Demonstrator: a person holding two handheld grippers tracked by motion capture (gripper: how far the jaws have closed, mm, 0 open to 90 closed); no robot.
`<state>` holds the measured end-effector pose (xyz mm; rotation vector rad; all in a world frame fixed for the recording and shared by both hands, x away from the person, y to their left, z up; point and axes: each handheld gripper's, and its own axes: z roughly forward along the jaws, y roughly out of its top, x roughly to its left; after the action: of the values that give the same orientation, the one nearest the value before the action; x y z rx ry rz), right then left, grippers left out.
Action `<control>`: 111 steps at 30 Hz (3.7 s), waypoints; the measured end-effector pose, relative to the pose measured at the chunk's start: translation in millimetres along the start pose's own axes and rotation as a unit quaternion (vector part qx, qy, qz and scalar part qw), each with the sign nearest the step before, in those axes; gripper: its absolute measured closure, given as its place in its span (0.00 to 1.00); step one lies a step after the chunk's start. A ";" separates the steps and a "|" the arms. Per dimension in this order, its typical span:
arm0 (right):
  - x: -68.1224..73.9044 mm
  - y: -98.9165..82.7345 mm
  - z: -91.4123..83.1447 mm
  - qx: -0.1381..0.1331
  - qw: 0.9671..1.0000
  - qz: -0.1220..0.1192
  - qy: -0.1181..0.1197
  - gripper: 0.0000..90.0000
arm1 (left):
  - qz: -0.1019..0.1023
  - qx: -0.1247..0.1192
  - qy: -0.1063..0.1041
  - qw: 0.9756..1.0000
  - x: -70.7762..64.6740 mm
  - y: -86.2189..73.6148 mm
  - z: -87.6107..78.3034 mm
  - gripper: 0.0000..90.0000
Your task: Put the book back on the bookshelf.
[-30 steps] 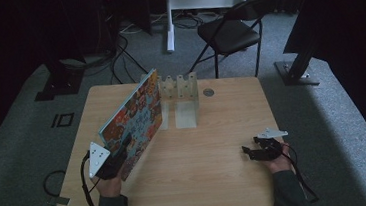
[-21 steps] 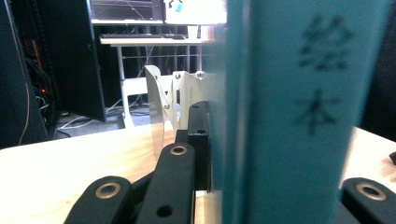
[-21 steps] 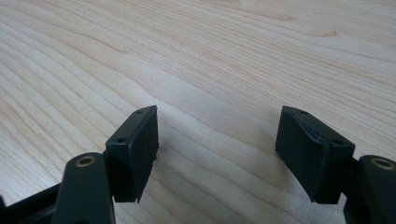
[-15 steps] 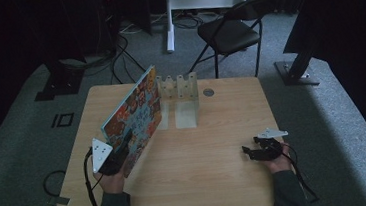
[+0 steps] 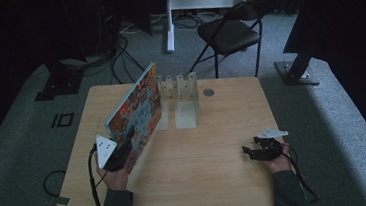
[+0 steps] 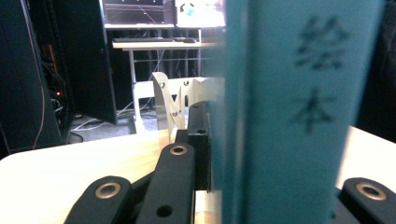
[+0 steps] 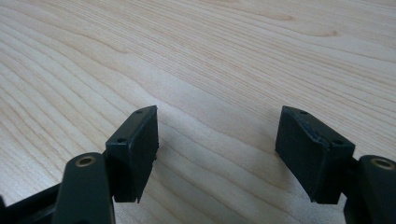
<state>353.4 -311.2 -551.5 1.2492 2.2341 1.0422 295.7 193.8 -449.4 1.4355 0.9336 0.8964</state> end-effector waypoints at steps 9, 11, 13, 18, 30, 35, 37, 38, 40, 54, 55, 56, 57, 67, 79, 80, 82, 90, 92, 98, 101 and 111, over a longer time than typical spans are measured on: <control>-0.2 0.0 0.0 0.000 1.000 0.000 0.001 0.33 | 0.014 0.004 0.005 1.000 -2.8 2.9 3.9 0.90; -0.2 0.0 0.0 0.000 1.000 0.000 0.001 0.33 | 0.015 0.004 0.006 1.000 -3.3 3.1 4.6 0.90; -0.1 0.0 0.0 0.000 1.000 0.000 0.000 0.33 | 0.014 0.004 0.007 1.000 -3.5 3.1 5.4 0.90; -0.2 0.0 0.0 0.000 1.000 0.000 0.001 0.33 | 0.013 0.003 0.010 1.000 -5.1 3.1 7.6 0.90; -0.3 0.0 0.0 0.000 1.000 0.000 0.001 0.33 | 0.012 -0.001 0.018 1.000 -7.6 5.9 13.0 0.90; -0.2 0.0 0.0 0.000 1.000 0.000 0.000 0.33 | 0.012 -0.002 0.024 1.000 -7.7 6.9 15.0 0.90; -0.2 0.0 0.0 0.000 1.000 0.000 0.001 0.33 | 0.011 -0.002 0.025 1.000 -7.7 7.2 15.8 0.90; -0.2 0.0 0.0 0.000 1.000 0.000 0.001 0.33 | 0.009 -0.002 0.026 1.000 -7.8 7.1 16.1 0.90; -0.4 -0.1 -0.1 0.000 1.000 0.000 0.001 0.33 | 0.009 -0.003 0.027 1.000 -8.1 6.9 16.6 0.90; -0.8 -0.1 -0.1 -0.001 1.000 0.001 0.002 0.33 | 0.011 -0.002 0.046 0.999 -14.4 4.7 24.7 0.90; -0.8 -0.1 -0.1 -0.001 1.000 0.001 0.002 0.33 | 0.012 -0.002 0.048 0.999 -14.7 4.5 25.4 0.90; -0.8 -0.1 -0.1 -0.001 1.000 0.001 0.002 0.33 | 0.011 -0.002 0.050 0.999 -15.3 4.3 26.0 0.90; -0.8 -0.1 -0.1 -0.001 1.000 0.001 0.002 0.33 | 0.012 -0.002 0.051 0.999 -15.7 4.2 26.5 0.90; -0.9 0.0 -0.1 -0.001 1.000 0.001 0.003 0.33 | 0.014 -0.005 0.072 0.997 -20.0 2.5 32.4 0.90; -1.4 -0.1 -0.2 -0.002 1.000 0.003 0.005 0.33 | 0.010 0.002 0.083 0.996 -24.5 -1.1 42.1 0.90; -1.5 -0.1 -0.2 -0.002 1.000 0.004 0.005 0.33 | 0.009 0.002 0.083 0.996 -24.7 -1.4 42.6 0.90; -1.6 -0.1 -0.2 -0.003 1.000 0.004 0.006 0.33 | 0.006 0.001 0.084 0.996 -25.0 -1.7 43.5 0.90; -1.6 -0.1 -0.2 -0.002 1.000 0.004 0.006 0.33 | 0.004 0.000 0.100 0.995 -25.2 -2.2 47.3 0.90; -1.6 -0.1 -0.2 -0.002 1.000 0.004 0.006 0.33 | 0.007 -0.001 0.106 0.994 -25.6 -2.5 48.1 0.90; -1.6 -0.1 -0.2 -0.002 1.000 0.004 0.006 0.33 | 0.008 -0.001 0.116 0.993 -25.5 -3.3 50.1 0.90; -1.6 -0.1 -0.2 -0.002 1.000 0.004 0.006 0.33 | 0.008 -0.001 0.119 0.993 -26.4 -3.9 51.8 0.90; -2.0 -0.1 -0.3 -0.002 1.000 0.005 0.007 0.33 | 0.003 -0.007 0.134 0.991 -31.0 -9.1 57.0 0.90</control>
<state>354.2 -313.0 -551.4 1.2551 2.2371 1.0625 335.4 143.3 -462.5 1.3268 1.1198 1.1171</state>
